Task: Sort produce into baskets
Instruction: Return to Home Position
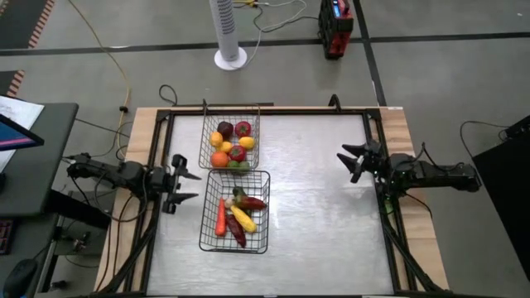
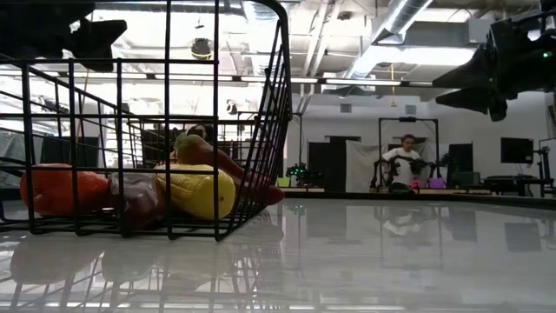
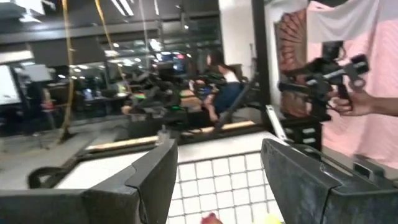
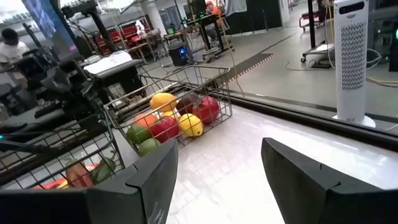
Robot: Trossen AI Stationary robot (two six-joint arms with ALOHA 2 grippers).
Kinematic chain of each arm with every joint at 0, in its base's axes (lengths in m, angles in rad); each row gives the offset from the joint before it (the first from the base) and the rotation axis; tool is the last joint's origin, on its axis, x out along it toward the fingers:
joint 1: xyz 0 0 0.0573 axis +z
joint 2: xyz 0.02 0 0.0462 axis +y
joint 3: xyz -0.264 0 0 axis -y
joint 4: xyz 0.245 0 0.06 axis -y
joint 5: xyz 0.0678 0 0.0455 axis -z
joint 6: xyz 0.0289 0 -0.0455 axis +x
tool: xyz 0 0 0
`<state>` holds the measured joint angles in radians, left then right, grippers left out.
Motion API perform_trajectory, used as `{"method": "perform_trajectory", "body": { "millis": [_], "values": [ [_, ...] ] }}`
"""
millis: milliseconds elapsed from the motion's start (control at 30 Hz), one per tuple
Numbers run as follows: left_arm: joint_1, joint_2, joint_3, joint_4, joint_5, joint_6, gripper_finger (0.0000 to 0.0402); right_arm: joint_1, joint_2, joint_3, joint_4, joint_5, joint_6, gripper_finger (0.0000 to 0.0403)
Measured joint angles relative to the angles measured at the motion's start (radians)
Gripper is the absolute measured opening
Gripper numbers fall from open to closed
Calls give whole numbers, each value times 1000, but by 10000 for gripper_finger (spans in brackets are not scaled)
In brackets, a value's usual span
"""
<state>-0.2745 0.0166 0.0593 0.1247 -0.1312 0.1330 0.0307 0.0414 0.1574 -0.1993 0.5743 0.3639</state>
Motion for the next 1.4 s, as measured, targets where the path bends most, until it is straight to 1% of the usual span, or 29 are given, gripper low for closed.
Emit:
{"method": "perform_trajectory", "body": {
  "millis": [100,233,400,633,1400],
  "values": [
    [0,0,0,-15,6,-36,223,0,0,0,-11,0,4,260],
    [0,0,0,-41,-48,-103,223,0,0,0,-11,0,5,260],
    [0,0,0,-107,-83,-112,223,0,0,0,-11,0,4,260],
    [0,2,4,-241,-83,-112,223,0,0,0,-11,-1,3,260],
    [0,9,6,-253,-84,-112,223,0,0,1,-11,-1,3,260]
  ]
}}
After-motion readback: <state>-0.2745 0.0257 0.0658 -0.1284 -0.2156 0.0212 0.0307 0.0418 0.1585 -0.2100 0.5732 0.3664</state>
